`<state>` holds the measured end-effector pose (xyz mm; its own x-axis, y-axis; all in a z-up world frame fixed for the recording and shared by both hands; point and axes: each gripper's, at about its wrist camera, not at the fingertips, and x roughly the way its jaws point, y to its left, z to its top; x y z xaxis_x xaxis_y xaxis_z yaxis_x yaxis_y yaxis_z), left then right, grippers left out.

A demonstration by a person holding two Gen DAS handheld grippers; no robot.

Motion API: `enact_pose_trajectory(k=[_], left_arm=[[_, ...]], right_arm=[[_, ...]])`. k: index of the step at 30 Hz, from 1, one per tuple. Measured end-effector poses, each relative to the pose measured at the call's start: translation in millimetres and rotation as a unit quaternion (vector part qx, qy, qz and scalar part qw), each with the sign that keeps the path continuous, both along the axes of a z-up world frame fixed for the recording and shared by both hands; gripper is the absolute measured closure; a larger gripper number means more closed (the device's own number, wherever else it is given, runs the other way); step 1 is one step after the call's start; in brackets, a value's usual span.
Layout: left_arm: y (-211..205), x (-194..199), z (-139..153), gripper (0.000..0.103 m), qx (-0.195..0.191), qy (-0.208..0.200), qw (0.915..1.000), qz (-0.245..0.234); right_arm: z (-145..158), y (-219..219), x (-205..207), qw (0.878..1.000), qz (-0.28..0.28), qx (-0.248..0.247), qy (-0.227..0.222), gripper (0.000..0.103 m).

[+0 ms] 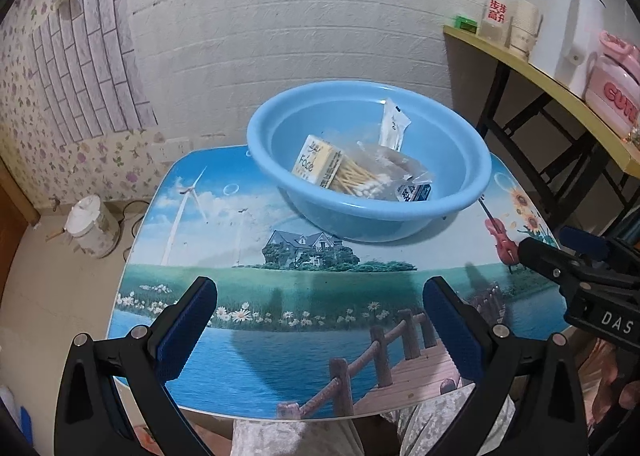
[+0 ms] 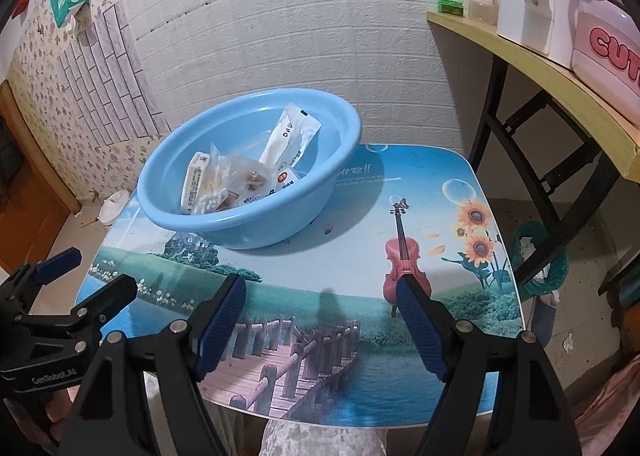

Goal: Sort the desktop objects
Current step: 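Withdraw both open grippers away from the basin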

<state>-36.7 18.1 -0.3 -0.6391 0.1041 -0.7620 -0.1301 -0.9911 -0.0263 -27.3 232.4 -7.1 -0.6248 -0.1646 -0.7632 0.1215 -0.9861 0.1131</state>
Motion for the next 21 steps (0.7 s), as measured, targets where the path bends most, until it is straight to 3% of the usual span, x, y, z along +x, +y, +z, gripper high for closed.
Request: enact_pose_trajectory(k=[21], left_arm=[[-4.0,-3.0,0.9,0.0,-0.002,0.01,1.0,0.002]], right_arm=[[-6.5,-4.4,-2.9,1.0,0.004,-0.004,-0.008,0.024]])
